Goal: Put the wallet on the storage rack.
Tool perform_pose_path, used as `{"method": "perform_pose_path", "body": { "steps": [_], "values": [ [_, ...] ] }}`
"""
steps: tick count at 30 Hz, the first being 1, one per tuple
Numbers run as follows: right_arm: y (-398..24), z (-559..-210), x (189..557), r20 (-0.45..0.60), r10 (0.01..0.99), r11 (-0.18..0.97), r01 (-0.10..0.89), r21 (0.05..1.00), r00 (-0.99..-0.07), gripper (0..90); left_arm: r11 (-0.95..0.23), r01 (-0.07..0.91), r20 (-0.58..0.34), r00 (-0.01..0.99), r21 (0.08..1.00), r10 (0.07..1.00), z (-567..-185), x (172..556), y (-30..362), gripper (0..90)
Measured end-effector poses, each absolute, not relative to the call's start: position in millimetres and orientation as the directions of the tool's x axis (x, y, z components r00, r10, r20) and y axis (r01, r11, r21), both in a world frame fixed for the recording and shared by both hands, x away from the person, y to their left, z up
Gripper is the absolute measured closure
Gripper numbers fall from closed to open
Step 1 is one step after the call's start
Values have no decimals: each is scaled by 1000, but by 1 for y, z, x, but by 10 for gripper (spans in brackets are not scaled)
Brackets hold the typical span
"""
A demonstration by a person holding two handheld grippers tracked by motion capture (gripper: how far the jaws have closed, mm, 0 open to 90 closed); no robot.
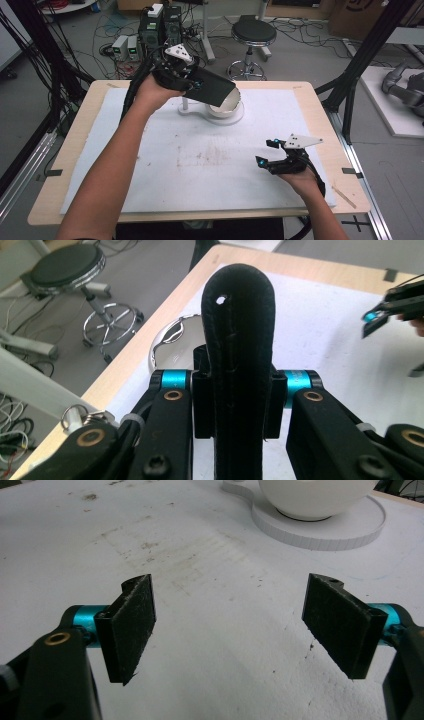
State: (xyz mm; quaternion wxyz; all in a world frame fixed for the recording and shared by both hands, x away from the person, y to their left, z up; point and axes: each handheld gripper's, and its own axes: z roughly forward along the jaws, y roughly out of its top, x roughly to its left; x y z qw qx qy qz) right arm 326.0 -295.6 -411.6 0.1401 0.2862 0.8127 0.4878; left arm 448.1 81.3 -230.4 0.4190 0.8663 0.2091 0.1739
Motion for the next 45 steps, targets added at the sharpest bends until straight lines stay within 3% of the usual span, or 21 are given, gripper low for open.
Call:
{"method": "perform_pose_path", "body": {
  "steps": [21, 28, 30, 37, 45],
  "values": [
    [-295, -415, 330, 67, 594, 363, 341, 867, -802, 219, -590, 354, 78, 810, 726, 581, -283, 491, 37, 726],
    [-295, -417, 330, 75, 580, 368, 342, 865, -812, 217, -596, 341, 115, 795, 726, 595, -287, 495, 30, 668],
    [-295, -416, 330, 76, 580, 366, 343, 865, -811, 217, -590, 338, 129, 783, 733, 609, -285, 494, 32, 590],
    [-294, -417, 329, 70, 579, 369, 338, 866, -812, 217, -566, 281, 192, 748, 775, 635, -272, 485, 40, 514],
    [-292, -416, 328, 73, 573, 371, 338, 865, -816, 217, -573, 253, 232, 732, 780, 640, -269, 480, 46, 511]
  ]
}}
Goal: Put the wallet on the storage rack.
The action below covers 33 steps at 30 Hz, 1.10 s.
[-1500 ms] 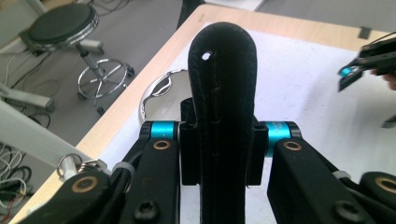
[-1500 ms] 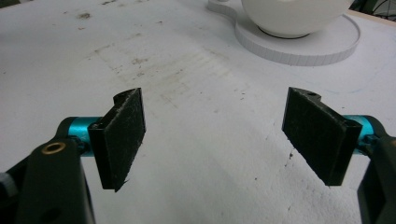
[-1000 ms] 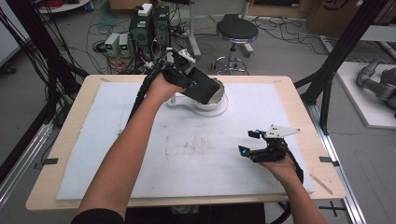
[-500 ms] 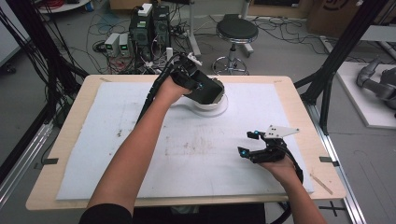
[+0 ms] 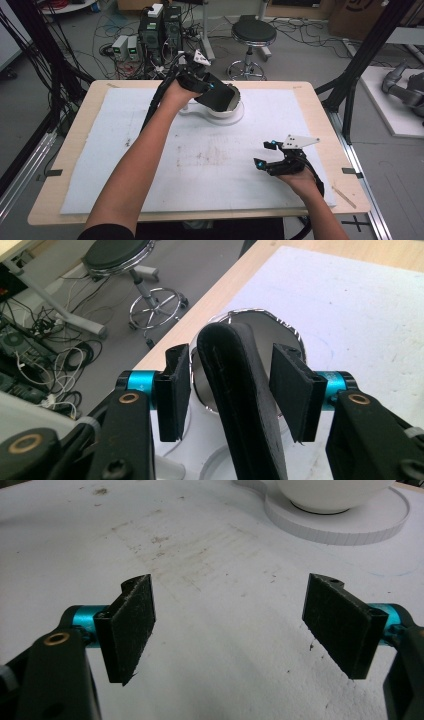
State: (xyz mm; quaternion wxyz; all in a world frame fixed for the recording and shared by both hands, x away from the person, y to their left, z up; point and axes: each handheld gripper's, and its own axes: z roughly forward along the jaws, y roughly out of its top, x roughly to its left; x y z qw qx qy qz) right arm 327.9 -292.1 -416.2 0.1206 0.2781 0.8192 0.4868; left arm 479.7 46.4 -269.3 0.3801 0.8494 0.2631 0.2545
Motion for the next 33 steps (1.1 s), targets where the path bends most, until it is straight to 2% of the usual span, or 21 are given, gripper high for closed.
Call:
{"method": "perform_pose_path", "body": {
  "steps": [10, 12, 13, 17, 24, 25, 33],
  "values": [
    [-291, -417, 328, 75, 575, 373, 342, 862, -815, 217, -567, 237, 260, 707, 789, 658, -270, 476, 55, 546],
    [-291, -417, 328, 76, 574, 376, 345, 860, -815, 217, -577, 230, 282, 697, 784, 660, -270, 476, 55, 557],
    [-291, -417, 328, 74, 573, 377, 342, 861, -816, 217, -585, 220, 302, 687, 781, 661, -270, 474, 53, 597],
    [-291, -417, 329, 73, 575, 375, 342, 862, -815, 217, -625, 164, 383, 664, 763, 642, -272, 470, 46, 654],
    [-291, -418, 329, 74, 576, 379, 346, 858, -814, 217, -664, 143, 463, 611, 734, 642, -275, 470, 39, 709],
    [-291, -418, 330, 74, 576, 379, 347, 858, -814, 217, -670, 149, 467, 608, 727, 642, -275, 471, 39, 737],
    [-291, -419, 331, 81, 575, 378, 352, 856, -814, 217, -670, 167, 473, 587, 724, 657, -278, 481, 39, 737]
  ]
}}
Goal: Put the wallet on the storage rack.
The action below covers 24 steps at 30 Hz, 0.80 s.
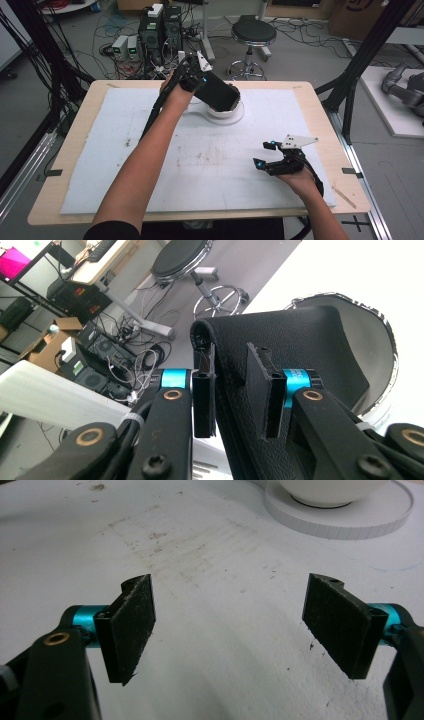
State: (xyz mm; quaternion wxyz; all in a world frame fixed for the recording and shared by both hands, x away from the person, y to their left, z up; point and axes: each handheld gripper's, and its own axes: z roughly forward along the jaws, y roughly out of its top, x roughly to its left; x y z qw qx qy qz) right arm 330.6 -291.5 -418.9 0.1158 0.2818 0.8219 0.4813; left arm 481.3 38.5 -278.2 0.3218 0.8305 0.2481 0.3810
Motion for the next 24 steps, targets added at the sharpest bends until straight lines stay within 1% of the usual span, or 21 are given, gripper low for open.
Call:
{"method": "perform_pose_path", "body": {
  "steps": [8, 13, 18, 24],
  "values": [
    [-291, -420, 332, 83, 569, 383, 353, 854, -818, 217, -666, 182, 468, 580, 723, 667, -279, 489, 38, 733],
    [-291, -420, 331, 79, 574, 382, 352, 854, -815, 217, -673, 193, 476, 571, 714, 669, -283, 492, 39, 712],
    [-291, -420, 331, 79, 576, 379, 351, 856, -814, 217, -659, 191, 455, 586, 727, 671, -283, 491, 41, 682],
    [-291, -420, 331, 80, 575, 378, 351, 856, -814, 217, -641, 178, 437, 594, 747, 675, -280, 485, 43, 609]
  ]
}}
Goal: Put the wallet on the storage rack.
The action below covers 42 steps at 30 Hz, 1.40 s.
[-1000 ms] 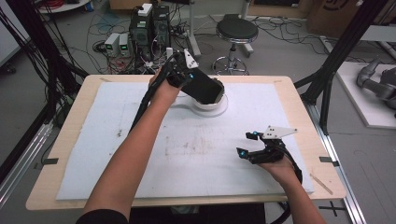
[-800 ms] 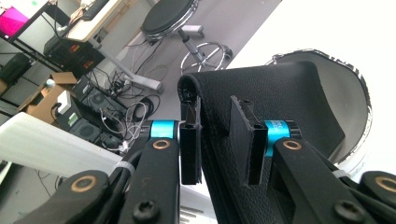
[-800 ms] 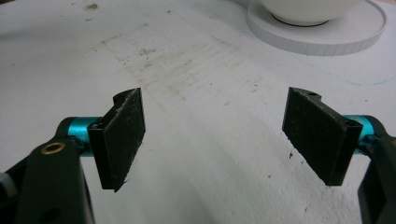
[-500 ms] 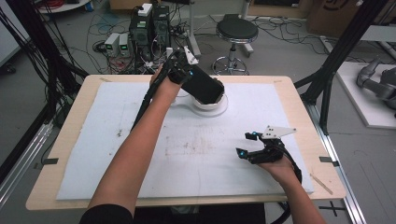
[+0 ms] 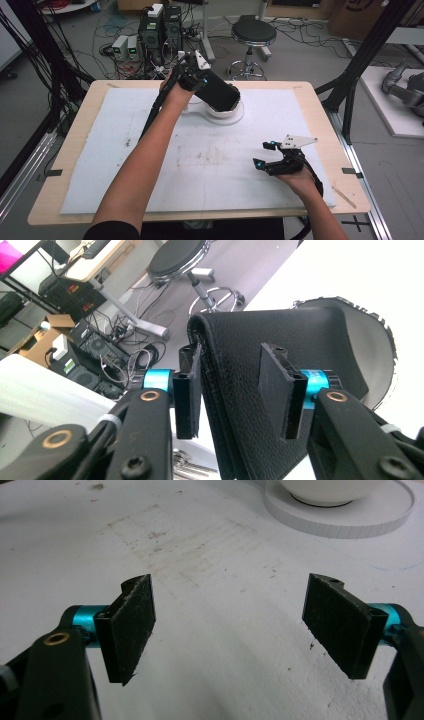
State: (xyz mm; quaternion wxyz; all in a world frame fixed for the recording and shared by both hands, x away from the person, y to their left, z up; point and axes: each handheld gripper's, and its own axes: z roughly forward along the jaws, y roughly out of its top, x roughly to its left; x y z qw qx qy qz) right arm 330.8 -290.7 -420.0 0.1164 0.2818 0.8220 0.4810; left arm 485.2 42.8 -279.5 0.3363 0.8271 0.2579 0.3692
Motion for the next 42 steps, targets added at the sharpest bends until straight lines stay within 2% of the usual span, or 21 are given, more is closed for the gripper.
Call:
{"method": "perform_pose_path", "body": {
  "steps": [2, 7, 13, 20, 28, 32, 42],
  "values": [
    [-291, -420, 330, 75, 576, 378, 346, 859, -814, 217, -639, 173, 437, 594, 750, 675, -279, 483, 43, 568],
    [-290, -419, 330, 75, 576, 374, 344, 861, -814, 217, -608, 164, 404, 611, 777, 680, -276, 473, 46, 530],
    [-290, -418, 329, 82, 579, 365, 348, 864, -811, 217, -570, 167, 349, 642, 805, 682, -272, 457, 60, 524],
    [-290, -418, 330, 83, 583, 361, 350, 864, -808, 217, -502, 183, 278, 651, 845, 707, -274, 434, 94, 486],
    [-289, -419, 331, 82, 581, 366, 349, 863, -810, 217, -382, 244, 130, 669, 891, 732, -291, 411, 146, 412],
    [-290, -419, 333, 85, 587, 362, 354, 862, -805, 216, -340, 260, 68, 698, 904, 713, -300, 398, 163, 362],
    [-291, -419, 333, 81, 595, 358, 353, 864, -800, 214, -279, 258, -13, 756, 925, 655, -324, 362, 189, 290]
  ]
}}
